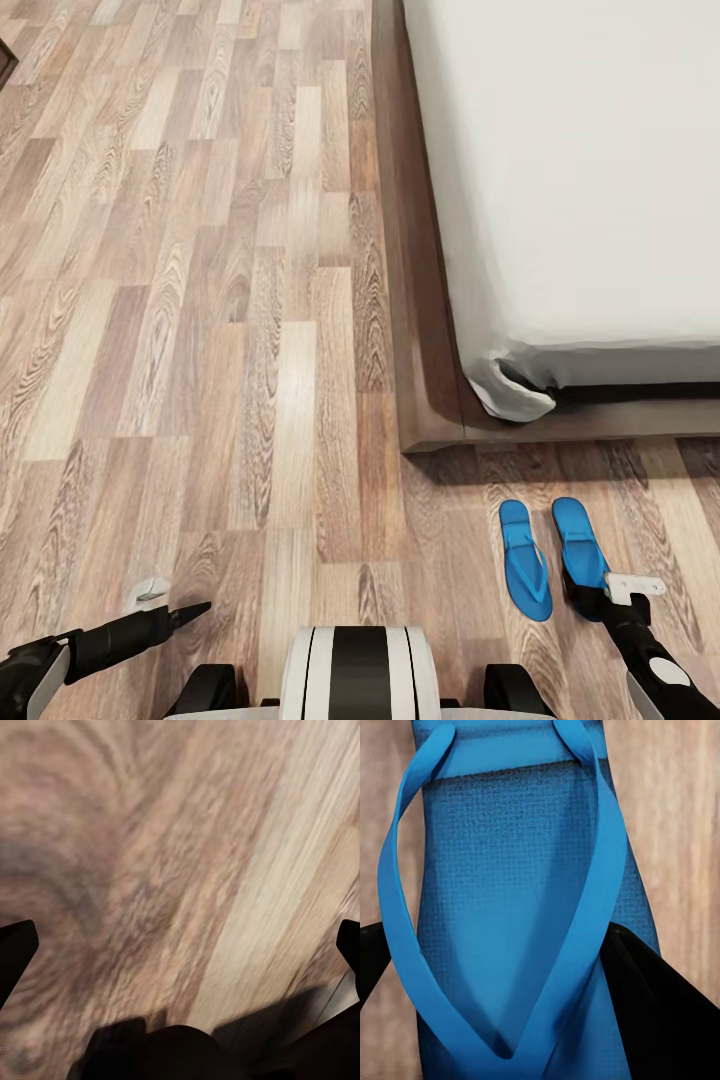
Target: In the bedroom, move the book from the bed onto either nightstand, and place the two sandals side by side next to the bed.
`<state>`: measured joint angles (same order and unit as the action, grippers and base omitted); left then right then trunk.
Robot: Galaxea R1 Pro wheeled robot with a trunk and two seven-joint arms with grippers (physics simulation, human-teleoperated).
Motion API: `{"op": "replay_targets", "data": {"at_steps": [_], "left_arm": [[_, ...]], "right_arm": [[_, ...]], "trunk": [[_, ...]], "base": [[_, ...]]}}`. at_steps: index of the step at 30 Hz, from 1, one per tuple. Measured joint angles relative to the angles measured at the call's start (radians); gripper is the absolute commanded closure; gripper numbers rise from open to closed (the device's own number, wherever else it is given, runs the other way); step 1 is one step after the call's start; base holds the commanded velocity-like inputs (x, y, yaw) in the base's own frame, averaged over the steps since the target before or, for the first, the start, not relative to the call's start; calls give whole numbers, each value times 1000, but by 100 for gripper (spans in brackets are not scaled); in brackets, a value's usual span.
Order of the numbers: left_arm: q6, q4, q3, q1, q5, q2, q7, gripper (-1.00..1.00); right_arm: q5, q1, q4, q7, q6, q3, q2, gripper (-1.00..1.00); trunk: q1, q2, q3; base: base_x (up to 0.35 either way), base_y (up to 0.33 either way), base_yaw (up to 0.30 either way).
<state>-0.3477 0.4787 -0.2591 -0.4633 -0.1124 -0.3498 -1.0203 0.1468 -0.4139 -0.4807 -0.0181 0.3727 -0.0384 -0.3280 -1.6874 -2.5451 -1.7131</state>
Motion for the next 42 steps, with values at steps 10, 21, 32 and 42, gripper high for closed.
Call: {"op": "replay_targets", "data": {"at_steps": [10,21,32,42], "left_arm": [[0,0,0,0,0,0,0,-100],[0,0,0,0,0,0,0,-100],[0,0,0,0,0,0,0,-100],[0,0,0,0,0,0,0,-100]], "right_arm": [[0,0,0,0,0,0,0,100],[0,0,0,0,0,0,0,100],[0,0,0,0,0,0,0,100],[-1,0,0,0,0,0,0,100]], "trunk": [[-1,0,-4],[0,0,-4],[0,0,-4],[0,0,-4]], "base": [[0,0,0],[0,0,0],[0,0,0],[0,0,0]]}}
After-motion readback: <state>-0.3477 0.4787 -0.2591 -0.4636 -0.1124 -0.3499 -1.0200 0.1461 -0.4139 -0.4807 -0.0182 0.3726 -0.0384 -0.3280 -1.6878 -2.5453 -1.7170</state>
